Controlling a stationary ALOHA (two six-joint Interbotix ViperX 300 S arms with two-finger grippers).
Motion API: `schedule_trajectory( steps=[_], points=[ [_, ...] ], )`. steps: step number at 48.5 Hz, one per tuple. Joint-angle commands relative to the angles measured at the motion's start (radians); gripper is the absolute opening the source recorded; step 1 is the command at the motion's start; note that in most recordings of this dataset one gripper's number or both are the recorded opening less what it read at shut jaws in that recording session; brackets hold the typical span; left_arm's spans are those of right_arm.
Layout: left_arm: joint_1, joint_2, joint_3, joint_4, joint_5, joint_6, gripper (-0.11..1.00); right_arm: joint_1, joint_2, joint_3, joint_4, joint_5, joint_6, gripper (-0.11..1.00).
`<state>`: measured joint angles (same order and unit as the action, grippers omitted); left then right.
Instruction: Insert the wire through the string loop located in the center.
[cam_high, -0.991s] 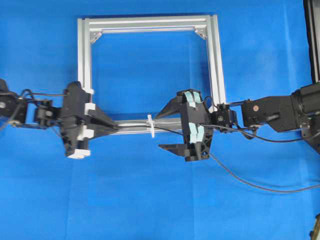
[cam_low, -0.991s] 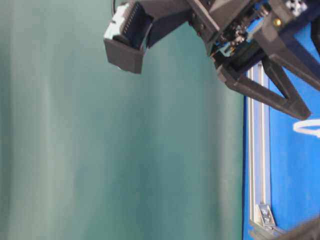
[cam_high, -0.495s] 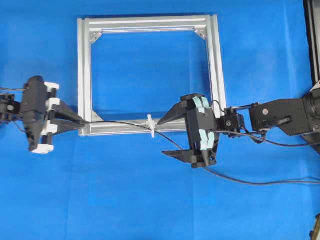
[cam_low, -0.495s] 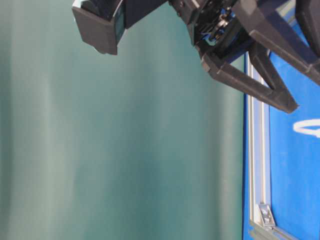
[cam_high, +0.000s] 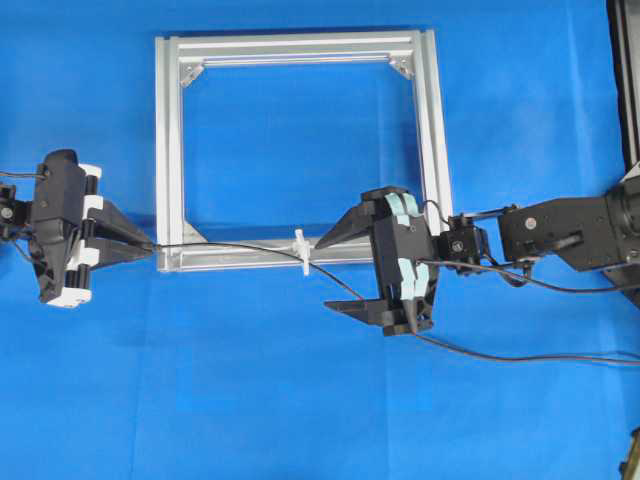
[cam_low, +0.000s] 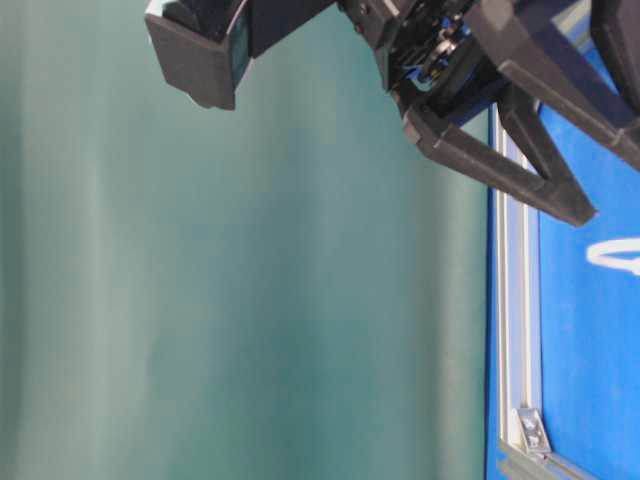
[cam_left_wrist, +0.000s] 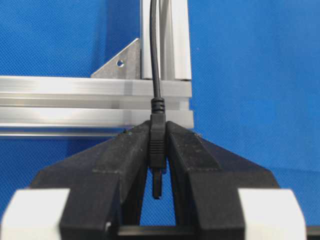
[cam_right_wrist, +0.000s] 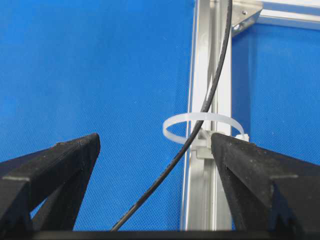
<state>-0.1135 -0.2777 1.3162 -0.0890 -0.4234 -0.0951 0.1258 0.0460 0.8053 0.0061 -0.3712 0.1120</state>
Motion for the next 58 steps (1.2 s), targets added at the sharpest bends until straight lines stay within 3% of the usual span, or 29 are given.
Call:
schedule_trajectory(
  steps=[1, 5, 15, 19, 26, 41, 58],
  points=[
    [0.008, 0.002, -0.020, 0.003, -0.002, 0.000, 0.09, 0.002, -0.026, -0.011, -0.002, -0.009, 0.000, 0.89],
    [0.015, 0.002, -0.020, 0.003, 0.000, -0.002, 0.14, 0.002, -0.026, -0.009, -0.002, -0.008, 0.000, 0.89],
    [0.034, 0.002, -0.021, 0.003, 0.014, -0.002, 0.75, 0.002, -0.026, -0.008, -0.002, -0.005, 0.000, 0.89],
    [0.046, 0.000, -0.021, 0.003, 0.017, -0.002, 0.90, 0.002, -0.028, -0.006, -0.002, -0.003, 0.000, 0.89],
    [0.054, -0.009, -0.026, 0.003, 0.025, -0.002, 0.85, 0.002, -0.034, -0.008, -0.002, 0.000, 0.000, 0.89],
    [0.054, -0.100, -0.101, 0.003, 0.098, 0.011, 0.86, 0.002, -0.140, -0.017, -0.002, 0.094, 0.000, 0.89],
    [0.061, -0.146, -0.107, 0.003, 0.120, 0.009, 0.86, -0.008, -0.245, -0.008, -0.005, 0.150, -0.003, 0.89]
  ],
)
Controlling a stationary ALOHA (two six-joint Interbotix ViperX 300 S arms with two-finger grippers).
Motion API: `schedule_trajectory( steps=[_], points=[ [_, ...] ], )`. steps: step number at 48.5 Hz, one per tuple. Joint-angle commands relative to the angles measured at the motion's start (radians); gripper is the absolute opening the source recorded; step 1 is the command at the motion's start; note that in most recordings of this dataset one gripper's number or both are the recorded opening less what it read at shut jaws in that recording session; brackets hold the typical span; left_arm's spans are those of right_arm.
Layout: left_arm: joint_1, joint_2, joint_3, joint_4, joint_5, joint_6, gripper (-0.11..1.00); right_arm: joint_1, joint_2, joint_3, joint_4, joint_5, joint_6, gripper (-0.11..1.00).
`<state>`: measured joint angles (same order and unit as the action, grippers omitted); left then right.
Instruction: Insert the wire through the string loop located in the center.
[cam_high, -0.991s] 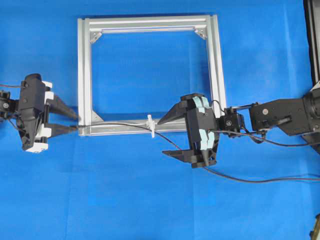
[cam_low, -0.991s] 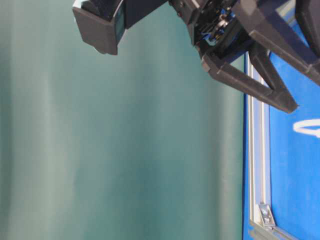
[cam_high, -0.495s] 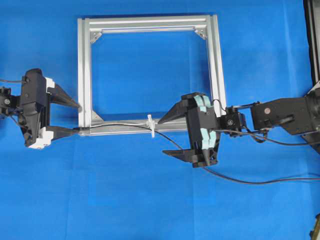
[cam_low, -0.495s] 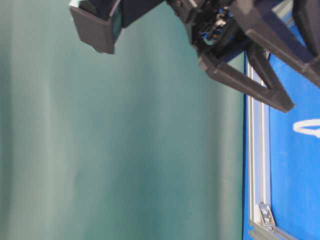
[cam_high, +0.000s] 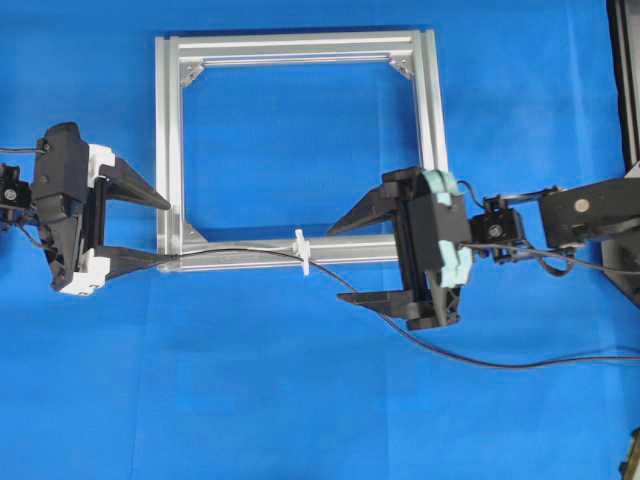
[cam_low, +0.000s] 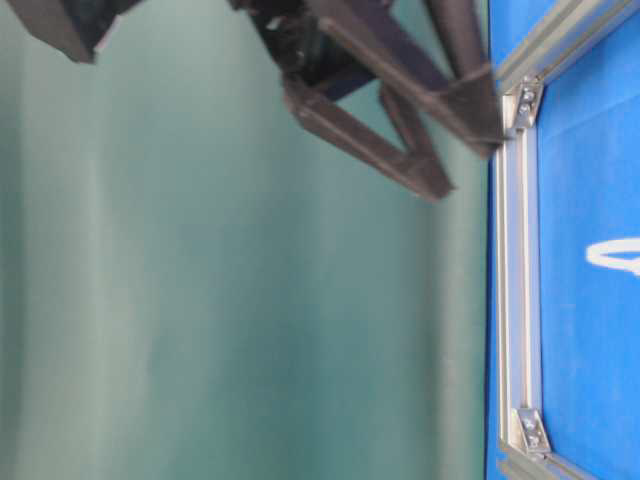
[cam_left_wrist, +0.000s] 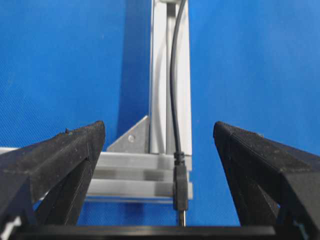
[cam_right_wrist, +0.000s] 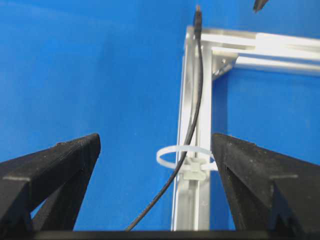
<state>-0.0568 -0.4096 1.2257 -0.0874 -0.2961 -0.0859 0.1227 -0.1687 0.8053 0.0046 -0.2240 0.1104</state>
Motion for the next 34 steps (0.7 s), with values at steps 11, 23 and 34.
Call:
schedule_trajectory(
  steps=[11, 23, 34],
  points=[
    [0.005, -0.015, -0.018, 0.002, -0.023, 0.002, 0.86, -0.029, -0.057, 0.008, -0.008, 0.008, -0.003, 0.88],
    [0.006, -0.014, -0.017, 0.002, -0.029, 0.003, 0.86, -0.043, -0.074, 0.023, -0.008, 0.006, -0.005, 0.88],
    [0.006, -0.012, -0.018, 0.002, -0.029, 0.003, 0.86, -0.043, -0.072, 0.025, -0.008, 0.005, -0.003, 0.88]
  ],
)
